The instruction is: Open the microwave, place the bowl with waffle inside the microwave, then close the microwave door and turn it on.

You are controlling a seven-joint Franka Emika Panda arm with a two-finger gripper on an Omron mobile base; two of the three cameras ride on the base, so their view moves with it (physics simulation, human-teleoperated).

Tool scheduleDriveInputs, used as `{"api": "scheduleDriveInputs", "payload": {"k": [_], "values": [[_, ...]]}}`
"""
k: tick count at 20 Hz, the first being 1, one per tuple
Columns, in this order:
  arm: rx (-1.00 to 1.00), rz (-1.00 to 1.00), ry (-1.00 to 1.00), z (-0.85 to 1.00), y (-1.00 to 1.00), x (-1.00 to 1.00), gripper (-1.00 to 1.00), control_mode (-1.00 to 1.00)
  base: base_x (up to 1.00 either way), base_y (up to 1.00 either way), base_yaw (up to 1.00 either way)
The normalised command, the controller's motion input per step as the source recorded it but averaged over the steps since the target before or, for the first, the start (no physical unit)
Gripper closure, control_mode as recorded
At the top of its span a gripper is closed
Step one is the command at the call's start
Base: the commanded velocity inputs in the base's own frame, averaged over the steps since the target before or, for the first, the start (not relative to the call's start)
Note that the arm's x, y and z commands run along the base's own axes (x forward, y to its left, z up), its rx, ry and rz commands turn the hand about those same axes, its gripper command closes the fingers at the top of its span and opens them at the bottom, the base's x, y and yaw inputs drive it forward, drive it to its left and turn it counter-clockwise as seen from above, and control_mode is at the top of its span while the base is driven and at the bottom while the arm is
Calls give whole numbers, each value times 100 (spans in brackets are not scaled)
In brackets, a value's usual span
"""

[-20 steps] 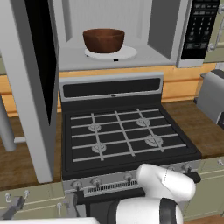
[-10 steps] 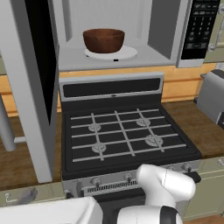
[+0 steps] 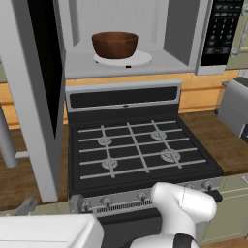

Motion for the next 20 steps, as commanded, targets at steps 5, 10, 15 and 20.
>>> {"api": "scheduleDriveInputs", "payload": {"k": [5,10,15,20], "values": [[3,-9,0,2,6,0,-100,-100,0,0,0],[2,-15,0,1,27,-19,-100,-100,0,0,0],[0,-15,0,0,19,-15,-100,-100,0,0,0],[0,-17,3,0,32,-1,-100,-100,0,0,0]]}}
